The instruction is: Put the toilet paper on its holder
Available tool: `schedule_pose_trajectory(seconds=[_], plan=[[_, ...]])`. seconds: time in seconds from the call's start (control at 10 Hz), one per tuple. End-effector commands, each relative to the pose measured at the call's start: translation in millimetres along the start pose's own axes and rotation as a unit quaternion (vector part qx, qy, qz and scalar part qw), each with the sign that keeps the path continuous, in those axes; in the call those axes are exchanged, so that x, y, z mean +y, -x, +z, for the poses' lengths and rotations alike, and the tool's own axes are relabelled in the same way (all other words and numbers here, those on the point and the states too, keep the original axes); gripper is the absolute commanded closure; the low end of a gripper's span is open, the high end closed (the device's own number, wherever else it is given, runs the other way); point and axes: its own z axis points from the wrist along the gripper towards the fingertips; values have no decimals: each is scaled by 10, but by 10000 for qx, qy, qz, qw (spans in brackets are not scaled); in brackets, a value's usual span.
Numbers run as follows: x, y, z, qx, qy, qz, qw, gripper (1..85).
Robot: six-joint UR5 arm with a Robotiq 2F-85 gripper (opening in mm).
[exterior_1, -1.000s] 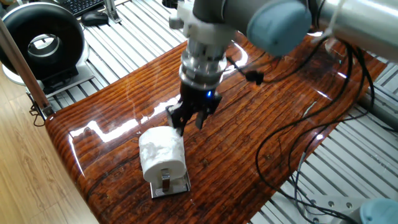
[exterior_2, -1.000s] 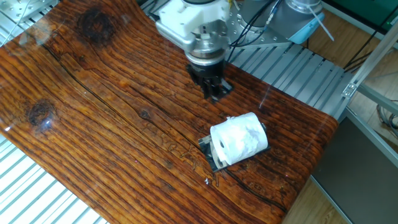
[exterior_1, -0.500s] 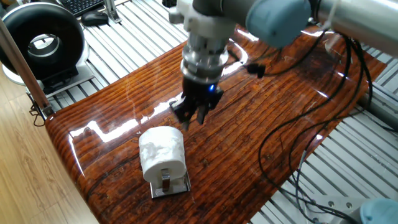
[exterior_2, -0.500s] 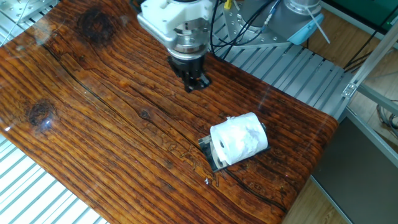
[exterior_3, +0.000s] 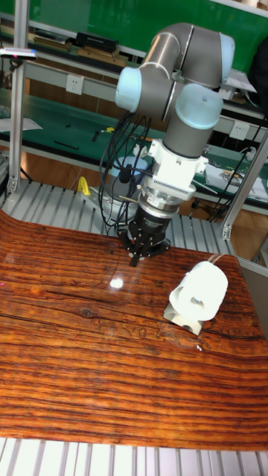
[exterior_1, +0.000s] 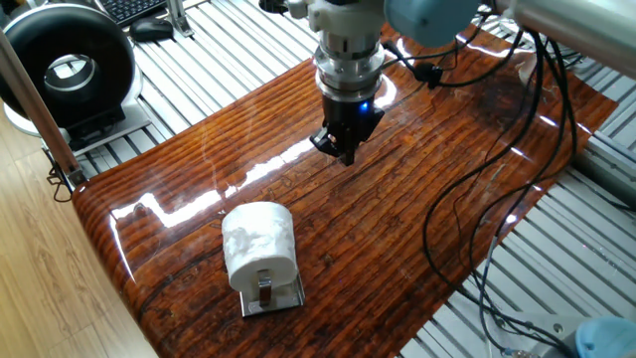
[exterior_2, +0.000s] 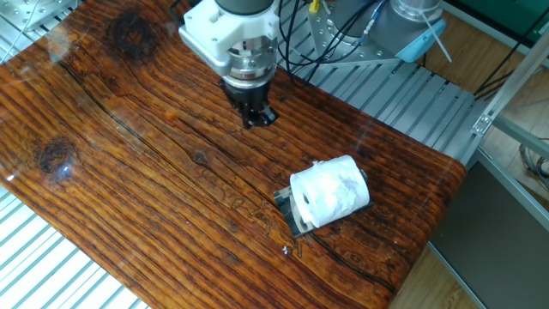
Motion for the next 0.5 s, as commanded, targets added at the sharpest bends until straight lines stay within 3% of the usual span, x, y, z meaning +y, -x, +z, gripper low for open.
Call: schedule_pose_trajectory(seconds=[0.0,0.4], plan=[[-21,81,54,-79,-28,-18,10000,847],[-53,113,75,-131,-92,-79,9998,847]])
